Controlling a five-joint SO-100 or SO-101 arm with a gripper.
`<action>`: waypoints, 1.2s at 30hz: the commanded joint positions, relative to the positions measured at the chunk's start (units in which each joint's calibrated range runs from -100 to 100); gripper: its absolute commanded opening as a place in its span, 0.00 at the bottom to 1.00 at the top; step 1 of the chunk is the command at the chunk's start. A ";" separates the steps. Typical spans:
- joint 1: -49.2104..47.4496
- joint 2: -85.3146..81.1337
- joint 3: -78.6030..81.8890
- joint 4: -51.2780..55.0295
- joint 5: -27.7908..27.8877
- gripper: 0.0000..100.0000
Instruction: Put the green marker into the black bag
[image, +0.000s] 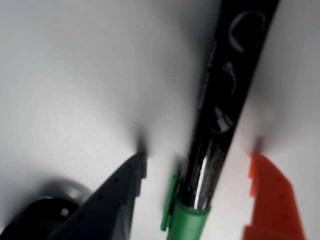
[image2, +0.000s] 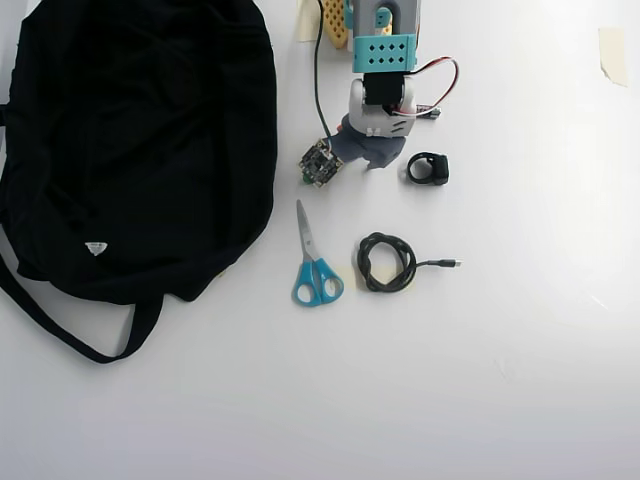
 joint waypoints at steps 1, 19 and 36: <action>1.66 0.13 -2.18 -0.48 0.19 0.26; 3.75 0.13 -1.64 -0.91 0.25 0.23; 3.75 0.13 -1.37 -1.26 0.25 0.02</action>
